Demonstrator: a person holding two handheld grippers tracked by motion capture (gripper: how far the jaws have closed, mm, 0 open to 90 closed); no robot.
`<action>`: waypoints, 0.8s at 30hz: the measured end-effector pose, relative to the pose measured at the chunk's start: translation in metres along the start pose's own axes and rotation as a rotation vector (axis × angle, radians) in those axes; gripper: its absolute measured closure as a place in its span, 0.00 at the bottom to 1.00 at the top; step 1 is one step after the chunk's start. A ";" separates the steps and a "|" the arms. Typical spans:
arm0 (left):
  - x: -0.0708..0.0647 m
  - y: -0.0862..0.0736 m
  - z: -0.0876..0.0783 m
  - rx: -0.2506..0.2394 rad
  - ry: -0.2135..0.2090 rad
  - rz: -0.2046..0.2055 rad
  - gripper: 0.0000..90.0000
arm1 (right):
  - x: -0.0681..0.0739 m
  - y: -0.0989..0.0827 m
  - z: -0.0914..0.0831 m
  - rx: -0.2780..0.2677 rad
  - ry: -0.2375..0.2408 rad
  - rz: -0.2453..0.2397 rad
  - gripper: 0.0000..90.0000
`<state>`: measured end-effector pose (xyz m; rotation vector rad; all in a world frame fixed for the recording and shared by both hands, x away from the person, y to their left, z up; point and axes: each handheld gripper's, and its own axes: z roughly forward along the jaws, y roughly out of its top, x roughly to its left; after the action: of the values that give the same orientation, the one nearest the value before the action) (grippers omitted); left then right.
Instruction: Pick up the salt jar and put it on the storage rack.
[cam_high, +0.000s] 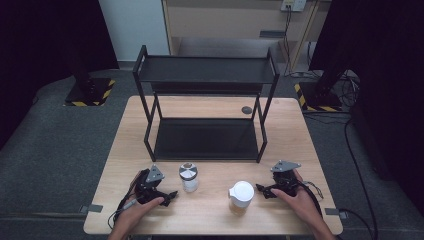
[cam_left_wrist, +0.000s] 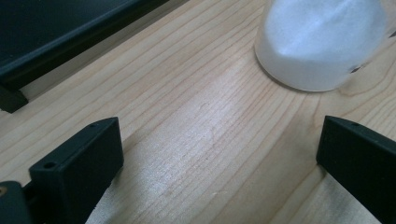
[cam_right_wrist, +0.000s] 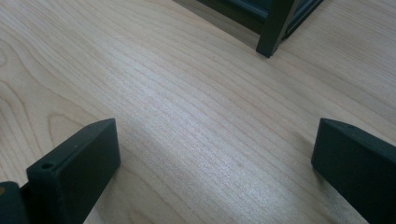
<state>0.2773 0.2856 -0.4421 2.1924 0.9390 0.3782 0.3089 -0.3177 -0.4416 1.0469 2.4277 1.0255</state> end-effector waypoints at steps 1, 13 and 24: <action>0.000 0.000 0.000 0.000 0.000 0.000 0.00 | 0.000 0.000 0.000 0.000 0.000 -0.001 0.02; 0.000 0.000 0.000 0.001 0.000 0.001 0.00 | 0.001 0.000 0.000 0.001 -0.004 0.004 0.02; 0.001 0.000 -0.001 -0.003 -0.017 0.022 0.01 | 0.001 0.000 0.000 0.001 -0.005 0.005 0.02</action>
<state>0.2772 0.2867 -0.4419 2.2012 0.9056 0.3702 0.3080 -0.3170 -0.4414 1.0547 2.4232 1.0225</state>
